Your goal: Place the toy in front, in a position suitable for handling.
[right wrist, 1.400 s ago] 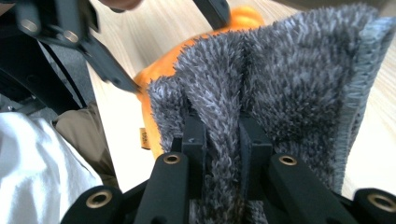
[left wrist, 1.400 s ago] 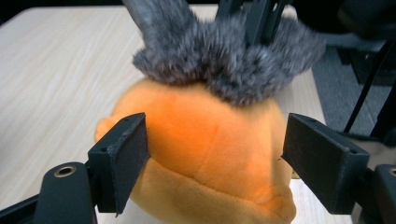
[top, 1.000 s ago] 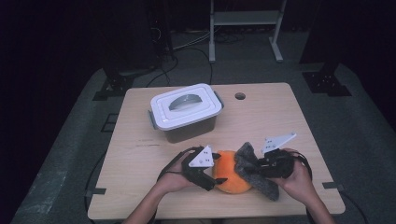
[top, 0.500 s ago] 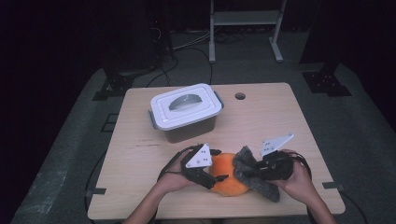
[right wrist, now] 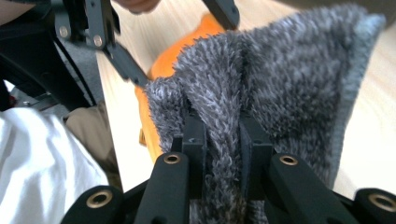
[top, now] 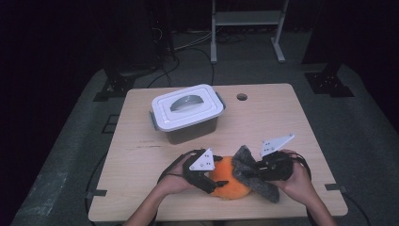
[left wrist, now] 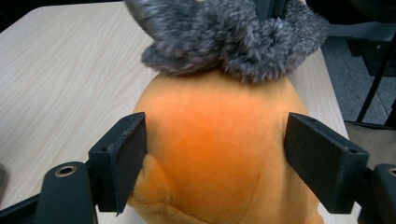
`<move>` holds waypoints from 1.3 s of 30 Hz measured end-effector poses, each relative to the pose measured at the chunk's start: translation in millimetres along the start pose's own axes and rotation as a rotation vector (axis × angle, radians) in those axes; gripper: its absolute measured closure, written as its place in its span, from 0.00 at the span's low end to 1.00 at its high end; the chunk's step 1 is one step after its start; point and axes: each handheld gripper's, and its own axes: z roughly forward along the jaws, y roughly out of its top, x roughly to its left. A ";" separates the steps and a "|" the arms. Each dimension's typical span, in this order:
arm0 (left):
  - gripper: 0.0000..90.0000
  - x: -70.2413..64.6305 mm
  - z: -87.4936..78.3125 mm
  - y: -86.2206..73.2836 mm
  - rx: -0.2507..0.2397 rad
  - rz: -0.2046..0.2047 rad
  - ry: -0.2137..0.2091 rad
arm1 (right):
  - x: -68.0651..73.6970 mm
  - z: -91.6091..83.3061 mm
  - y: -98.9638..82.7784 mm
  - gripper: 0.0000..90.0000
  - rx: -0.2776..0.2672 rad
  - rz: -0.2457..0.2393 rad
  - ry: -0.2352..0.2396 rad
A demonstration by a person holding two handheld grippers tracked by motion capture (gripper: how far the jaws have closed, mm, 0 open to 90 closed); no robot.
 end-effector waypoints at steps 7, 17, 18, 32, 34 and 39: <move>0.24 -1.6 -0.1 0.8 0.011 0.007 -0.010 | -6.8 -11.0 -8.7 0.83 -0.022 0.045 0.005; 0.18 7.1 -12.3 4.7 -0.055 -0.089 -0.037 | 5.8 4.0 -8.6 0.81 0.029 -0.007 0.026; 0.18 7.6 -13.1 5.3 -0.057 -0.100 -0.039 | 8.5 4.8 -9.3 0.81 0.038 -0.014 0.037; 0.27 3.4 -4.8 1.9 0.004 -0.083 -0.111 | 2.3 -6.8 0.2 0.83 -0.030 0.009 0.027; 0.20 4.7 -3.8 3.2 0.017 -0.113 -0.113 | 2.9 -0.2 -3.4 0.82 -0.007 0.013 0.042; 0.10 5.0 7.6 -0.8 0.062 -0.177 -0.167 | 10.4 3.3 -6.6 0.82 0.015 -0.010 0.091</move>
